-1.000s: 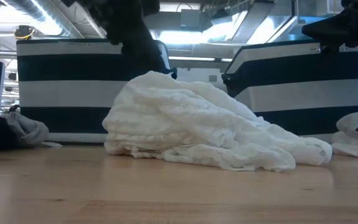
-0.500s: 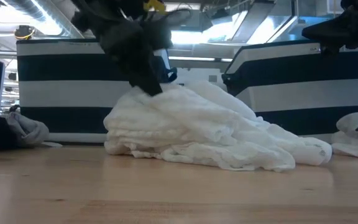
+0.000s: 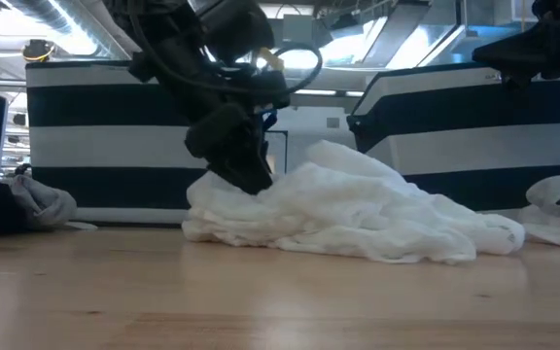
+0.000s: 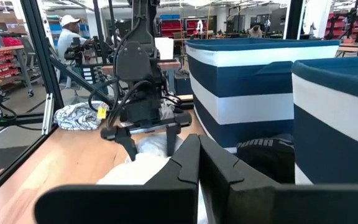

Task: Sort clothes
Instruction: Put the white dress into the left blue bin

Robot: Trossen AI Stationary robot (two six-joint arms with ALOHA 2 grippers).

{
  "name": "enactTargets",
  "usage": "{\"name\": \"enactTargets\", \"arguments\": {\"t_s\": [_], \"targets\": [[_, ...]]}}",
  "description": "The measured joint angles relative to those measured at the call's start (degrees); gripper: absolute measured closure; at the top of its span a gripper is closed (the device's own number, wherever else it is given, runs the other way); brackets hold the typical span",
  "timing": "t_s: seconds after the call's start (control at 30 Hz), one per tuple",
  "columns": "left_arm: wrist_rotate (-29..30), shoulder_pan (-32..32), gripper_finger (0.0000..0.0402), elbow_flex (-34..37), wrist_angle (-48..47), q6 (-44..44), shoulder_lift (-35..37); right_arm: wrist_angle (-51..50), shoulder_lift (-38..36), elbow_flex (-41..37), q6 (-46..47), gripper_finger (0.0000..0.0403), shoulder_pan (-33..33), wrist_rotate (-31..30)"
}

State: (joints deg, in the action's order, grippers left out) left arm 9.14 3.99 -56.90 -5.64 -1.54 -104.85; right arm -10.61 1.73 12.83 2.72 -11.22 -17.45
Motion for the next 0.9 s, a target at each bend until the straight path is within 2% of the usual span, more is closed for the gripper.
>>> {"name": "enactTargets", "arguments": {"t_s": [0.13,0.23,0.33,0.6,0.77,0.9], "targets": [[0.0,0.0,0.0108,-0.1,-0.4,1.1,-1.8,0.0,0.0,0.0,0.0,0.0395,0.0,0.0],[-2.3,-0.1,0.0127,-0.1,-0.2,2.5,-3.0,0.0,0.0,0.0,0.0,0.0395,0.0,0.0],[-3.5,-0.1,0.0171,-0.1,0.1,3.0,-3.2,0.0,0.0,0.0,0.0,0.0395,0.0,-0.1],[-6.8,-0.8,0.0322,0.0,0.5,1.5,-3.2,0.1,0.0,0.0,0.0,0.0395,0.0,-0.1],[-6.6,-0.9,0.033,0.0,0.6,0.7,-3.2,0.1,0.0,0.0,0.0,0.0395,0.0,-0.1],[-3.9,0.2,0.033,0.2,0.8,-0.1,-2.2,0.1,0.0,0.0,0.0,0.0395,0.0,-0.1]]}}
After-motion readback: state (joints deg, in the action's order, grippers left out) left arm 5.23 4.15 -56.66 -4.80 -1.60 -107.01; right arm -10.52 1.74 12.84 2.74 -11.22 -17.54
